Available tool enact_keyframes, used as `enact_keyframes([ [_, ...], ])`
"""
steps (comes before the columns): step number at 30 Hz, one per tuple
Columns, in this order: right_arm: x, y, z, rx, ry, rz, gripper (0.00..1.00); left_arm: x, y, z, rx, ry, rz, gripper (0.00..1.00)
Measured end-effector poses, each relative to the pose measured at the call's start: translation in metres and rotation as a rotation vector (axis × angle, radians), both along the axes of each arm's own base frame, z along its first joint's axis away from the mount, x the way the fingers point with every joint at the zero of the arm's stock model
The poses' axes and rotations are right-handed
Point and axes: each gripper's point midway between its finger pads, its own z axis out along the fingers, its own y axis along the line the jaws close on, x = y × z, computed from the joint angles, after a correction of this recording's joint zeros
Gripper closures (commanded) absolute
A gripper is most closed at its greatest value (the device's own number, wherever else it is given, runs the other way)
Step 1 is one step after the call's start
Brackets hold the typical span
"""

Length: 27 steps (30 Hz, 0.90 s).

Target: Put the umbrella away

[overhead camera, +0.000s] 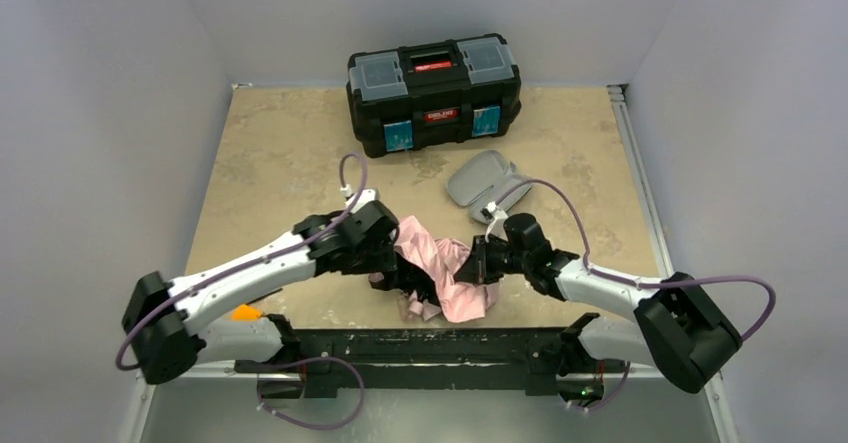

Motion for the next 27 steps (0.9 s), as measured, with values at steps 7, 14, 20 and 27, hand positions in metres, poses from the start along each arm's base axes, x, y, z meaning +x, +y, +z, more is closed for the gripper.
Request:
enact_keyframes([
  [7, -0.024, 0.001, -0.018, 0.039, 0.153, 0.006, 1.0, 0.062, -0.076, -0.017, -0.01, 0.001, -0.12, 0.43],
  [14, -0.016, 0.013, 0.036, 0.14, 0.079, 0.025, 1.0, 0.079, -0.113, -0.003, -0.066, -0.034, -0.289, 0.07],
  [20, 0.006, 0.013, 0.104, 0.208, -0.083, -0.049, 1.0, 0.058, -0.084, 0.047, -0.055, -0.109, -0.393, 0.0],
  [27, 0.003, 0.004, 0.11, 0.21, -0.058, -0.112, 1.0, 0.022, -0.06, 0.069, -0.16, -0.24, -0.535, 0.0],
])
